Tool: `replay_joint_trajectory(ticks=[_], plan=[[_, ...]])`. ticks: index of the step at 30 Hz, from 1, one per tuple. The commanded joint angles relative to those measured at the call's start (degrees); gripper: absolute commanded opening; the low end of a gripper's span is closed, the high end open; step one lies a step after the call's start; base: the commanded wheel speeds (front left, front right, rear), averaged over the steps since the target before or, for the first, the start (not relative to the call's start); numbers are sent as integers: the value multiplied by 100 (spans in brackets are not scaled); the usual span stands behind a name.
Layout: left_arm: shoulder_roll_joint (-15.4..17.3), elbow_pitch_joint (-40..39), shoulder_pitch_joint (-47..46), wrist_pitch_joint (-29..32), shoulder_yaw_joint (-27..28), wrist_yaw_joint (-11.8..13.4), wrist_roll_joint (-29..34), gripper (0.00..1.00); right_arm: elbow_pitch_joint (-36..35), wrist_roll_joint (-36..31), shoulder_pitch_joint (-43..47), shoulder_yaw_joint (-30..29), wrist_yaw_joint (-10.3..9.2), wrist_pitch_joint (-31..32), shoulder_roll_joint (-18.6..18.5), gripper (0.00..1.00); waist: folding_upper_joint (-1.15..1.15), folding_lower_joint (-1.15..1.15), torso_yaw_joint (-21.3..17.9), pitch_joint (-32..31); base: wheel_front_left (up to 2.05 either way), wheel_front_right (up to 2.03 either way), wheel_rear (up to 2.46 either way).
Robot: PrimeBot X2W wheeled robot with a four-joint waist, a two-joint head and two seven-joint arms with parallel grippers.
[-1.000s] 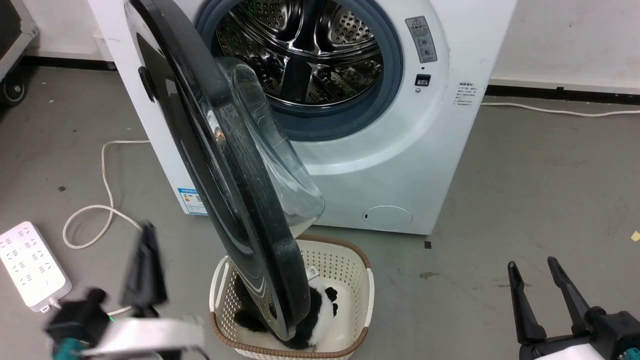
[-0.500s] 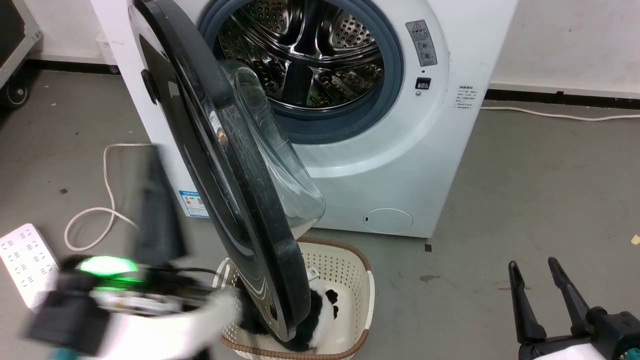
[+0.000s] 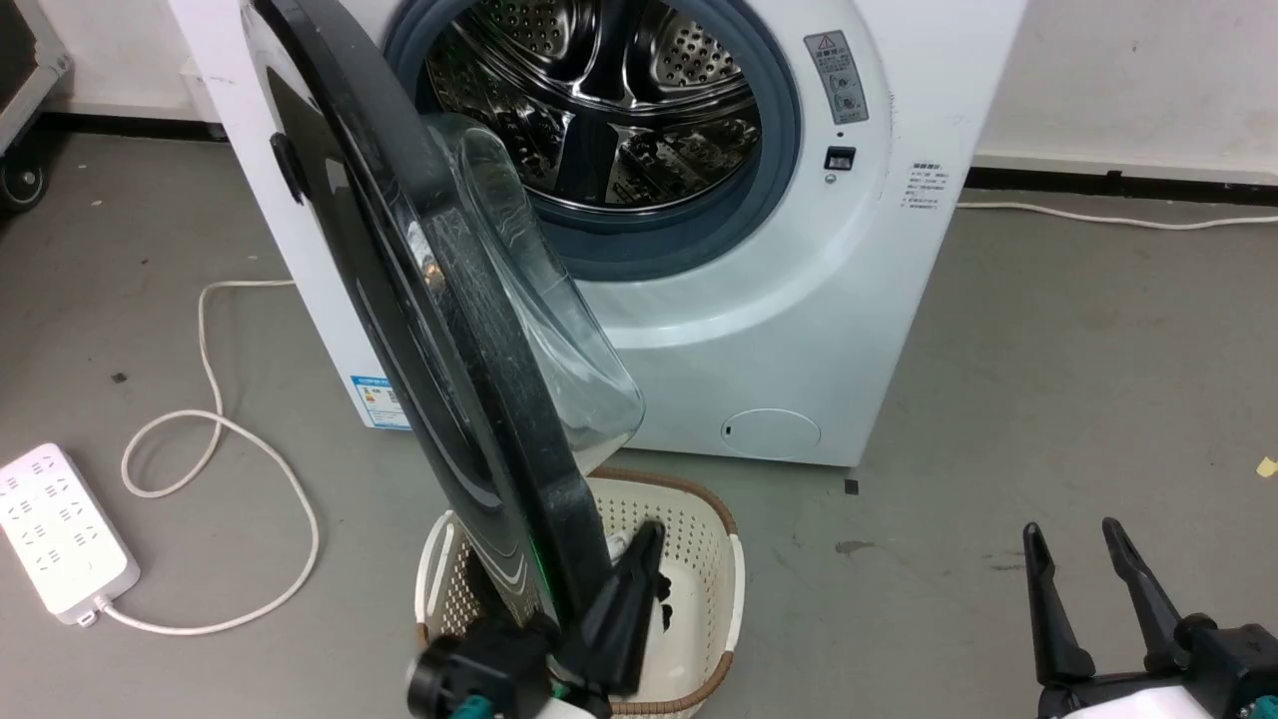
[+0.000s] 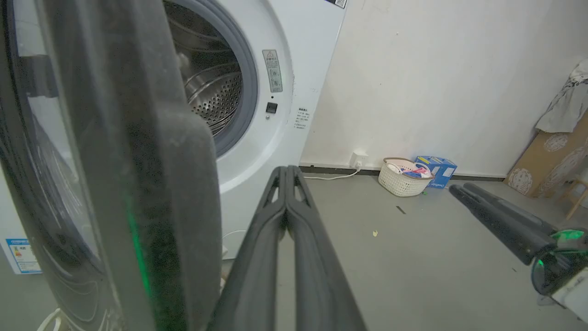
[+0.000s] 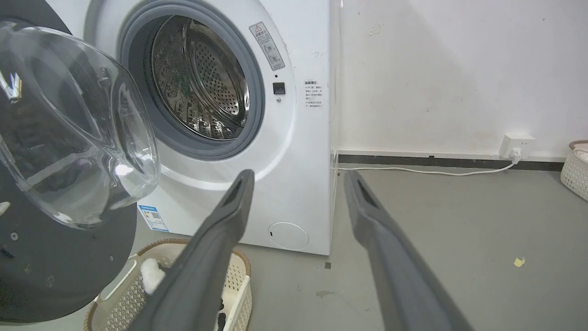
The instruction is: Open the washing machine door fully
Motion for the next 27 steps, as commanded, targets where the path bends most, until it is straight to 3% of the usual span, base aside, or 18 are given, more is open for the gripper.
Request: replay_joint_trajectory(ticks=[1, 7, 14, 27], plan=[[12, 102, -51, 23, -36, 30, -28, 0, 14, 32, -43, 0, 5, -25, 22, 100, 0, 0, -2, 10, 0, 0, 0], [13, 824, -387, 122, 67, 286, -201, 0, 42, 43, -80, 26, 5, -25, 22, 100, 0, 0, 15, 76, 0, 0, 0], [137, 1220, -352, 64, 184, 315, -254, 0, 142, 189, 0, -6, 5, -25, 22, 100, 0, 0, 332, 1, 0, 0, 0], [301, 1212, -331, -7, 522, 521, -418, 0, 236, 386, 52, 86, 5, -25, 22, 100, 0, 0, 1784, -60, 0, 0, 0]])
